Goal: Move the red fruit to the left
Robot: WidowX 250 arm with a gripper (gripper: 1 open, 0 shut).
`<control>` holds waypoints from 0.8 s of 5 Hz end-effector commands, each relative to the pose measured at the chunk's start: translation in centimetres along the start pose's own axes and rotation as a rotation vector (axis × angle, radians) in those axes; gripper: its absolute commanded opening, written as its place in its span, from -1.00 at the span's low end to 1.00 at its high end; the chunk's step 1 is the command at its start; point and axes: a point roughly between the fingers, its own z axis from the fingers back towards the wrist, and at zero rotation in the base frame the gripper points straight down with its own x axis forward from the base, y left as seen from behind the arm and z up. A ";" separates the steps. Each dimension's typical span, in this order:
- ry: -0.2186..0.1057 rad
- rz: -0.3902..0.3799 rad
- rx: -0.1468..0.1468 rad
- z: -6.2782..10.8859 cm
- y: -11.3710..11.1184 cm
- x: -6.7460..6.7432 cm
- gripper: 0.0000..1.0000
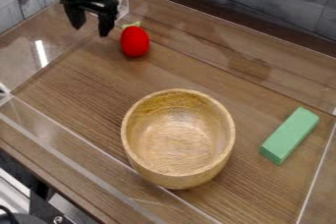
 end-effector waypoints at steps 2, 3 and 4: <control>-0.139 -0.048 0.010 6.5 -0.9 2.4 1.00; -0.127 -0.058 0.007 5.8 -0.4 2.7 1.00; -0.110 -0.023 0.016 4.2 -0.3 2.4 -1.00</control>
